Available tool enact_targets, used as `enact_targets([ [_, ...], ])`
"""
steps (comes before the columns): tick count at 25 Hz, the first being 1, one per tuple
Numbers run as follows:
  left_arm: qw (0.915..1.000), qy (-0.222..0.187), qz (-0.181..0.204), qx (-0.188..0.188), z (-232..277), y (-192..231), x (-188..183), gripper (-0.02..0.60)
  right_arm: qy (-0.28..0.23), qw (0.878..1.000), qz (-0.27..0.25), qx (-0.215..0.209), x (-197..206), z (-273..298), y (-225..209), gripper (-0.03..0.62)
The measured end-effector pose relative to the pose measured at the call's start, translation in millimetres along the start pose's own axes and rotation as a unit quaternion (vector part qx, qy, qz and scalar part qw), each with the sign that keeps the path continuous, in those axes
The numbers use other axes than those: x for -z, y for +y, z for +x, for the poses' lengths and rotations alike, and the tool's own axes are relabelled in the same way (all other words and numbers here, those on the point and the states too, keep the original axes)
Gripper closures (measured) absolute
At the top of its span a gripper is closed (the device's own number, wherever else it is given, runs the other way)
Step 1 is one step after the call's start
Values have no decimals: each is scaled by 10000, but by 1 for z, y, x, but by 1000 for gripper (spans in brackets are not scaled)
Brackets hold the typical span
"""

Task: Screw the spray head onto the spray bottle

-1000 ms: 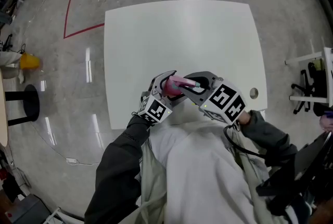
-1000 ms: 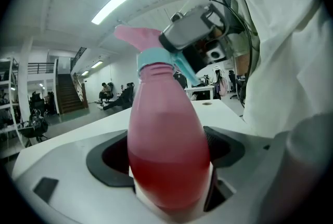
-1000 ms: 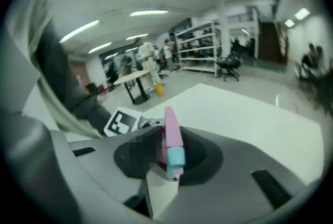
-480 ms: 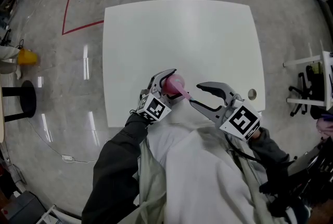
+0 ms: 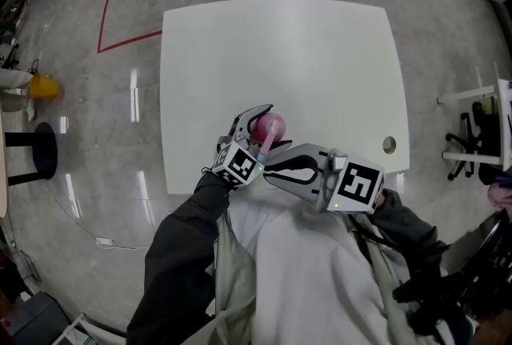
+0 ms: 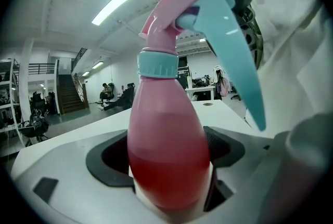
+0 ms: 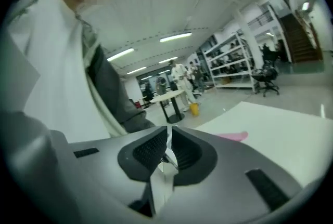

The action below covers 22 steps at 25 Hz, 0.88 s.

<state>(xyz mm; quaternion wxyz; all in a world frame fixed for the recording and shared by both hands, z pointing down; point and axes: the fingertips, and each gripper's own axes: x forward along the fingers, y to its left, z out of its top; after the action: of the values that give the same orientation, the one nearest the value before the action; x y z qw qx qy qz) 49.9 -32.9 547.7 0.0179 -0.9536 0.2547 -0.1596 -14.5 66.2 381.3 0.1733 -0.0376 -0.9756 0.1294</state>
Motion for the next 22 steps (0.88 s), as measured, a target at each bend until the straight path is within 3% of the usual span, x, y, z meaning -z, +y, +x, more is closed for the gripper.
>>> enact_targets([
  [1, 10000, -6, -22, 11, 1, 0, 0, 158, 177, 9989, -417, -144, -4, -10, 10, 576],
  [3, 10000, -38, -74, 21, -3, 3, 1, 158, 404, 9895, -1342, 341, -15, -27, 7, 563],
  [5, 9999, -70, -101, 19, -7, 6, 2, 158, 620, 9608, -2425, 1194, -22, -33, -22, 493],
  [6, 9999, -76, -108, 21, -8, 7, 3, 158, 919, 9433, -2859, 1413, -15, -31, -39, 425],
  [7, 9999, -72, -109, 34, -9, 7, 3, 158, 1294, 9293, -3148, 1434, -4, -27, -54, 328],
  [8, 9999, -59, -102, 63, -8, 6, 3, 158, 1637, 9194, -3322, 1321, 8, -21, -65, 293],
  [10, 9999, -29, -64, 155, -6, 3, 2, 158, 1922, 9118, -3491, 989, 20, -9, -76, 284],
  [13, 9997, 6, -10, 259, -3, -3, 2, 158, 1865, 9106, -3629, 661, 22, 6, -79, 284],
  [15, 9997, 8, -25, 248, -3, -4, 1, 158, 2000, 9000, -3831, 576, 33, 13, -86, 289],
  [17, 9998, -14, -72, 208, -3, -2, 1, 158, 1992, 9065, -3667, 648, 39, 15, -89, 388],
  [20, 9998, -40, -61, 175, -3, -1, 2, 158, 1730, 9394, -2663, 1294, 34, 14, -93, 399],
  [22, 9998, -78, -103, 155, -5, 0, 3, 158, 1566, 9512, -1810, 1947, 33, 13, -100, 405],
])
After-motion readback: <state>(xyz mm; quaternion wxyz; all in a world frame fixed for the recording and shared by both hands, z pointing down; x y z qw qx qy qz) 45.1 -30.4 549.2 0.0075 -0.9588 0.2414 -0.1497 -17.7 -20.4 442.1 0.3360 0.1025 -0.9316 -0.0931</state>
